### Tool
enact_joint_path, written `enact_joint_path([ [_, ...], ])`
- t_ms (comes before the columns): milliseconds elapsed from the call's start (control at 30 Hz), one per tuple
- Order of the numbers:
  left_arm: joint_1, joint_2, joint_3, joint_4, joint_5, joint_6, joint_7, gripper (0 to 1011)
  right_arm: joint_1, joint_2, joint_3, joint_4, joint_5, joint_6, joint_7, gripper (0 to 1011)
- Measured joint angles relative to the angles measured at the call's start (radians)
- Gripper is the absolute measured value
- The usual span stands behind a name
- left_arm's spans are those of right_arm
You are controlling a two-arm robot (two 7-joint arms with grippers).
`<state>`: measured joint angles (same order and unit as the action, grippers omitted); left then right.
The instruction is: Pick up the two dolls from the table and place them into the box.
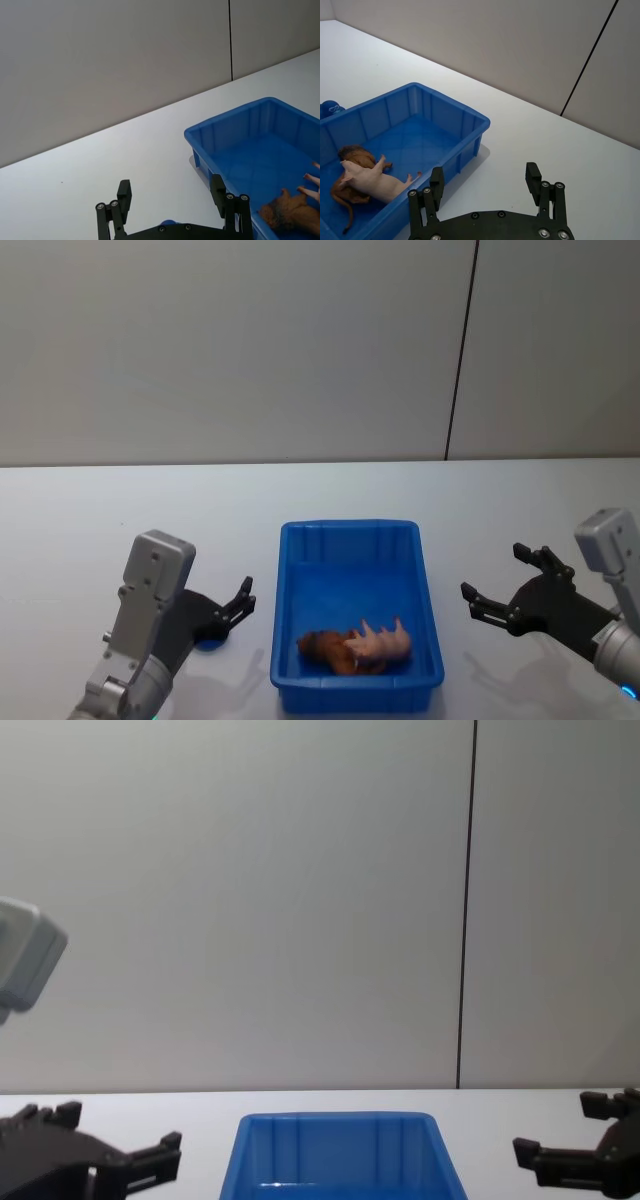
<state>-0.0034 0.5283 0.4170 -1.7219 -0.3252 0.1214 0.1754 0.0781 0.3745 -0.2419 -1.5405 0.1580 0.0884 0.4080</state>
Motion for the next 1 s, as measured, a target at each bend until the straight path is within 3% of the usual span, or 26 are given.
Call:
enact_joint_path([
  [300,-0.011,-0.007,-0.013,0.099,-0.029,-0.056,-0.084,1001,-0.001,0.001,0.001,0.0,0.0,0.0,0.0,1001],
  [1000,-0.054,-0.043,-0.032,0.278,-0.084,-0.115,-0.199,1001,0.0,0.001,0.001,0.0,0.0,0.0,0.0,1001],
])
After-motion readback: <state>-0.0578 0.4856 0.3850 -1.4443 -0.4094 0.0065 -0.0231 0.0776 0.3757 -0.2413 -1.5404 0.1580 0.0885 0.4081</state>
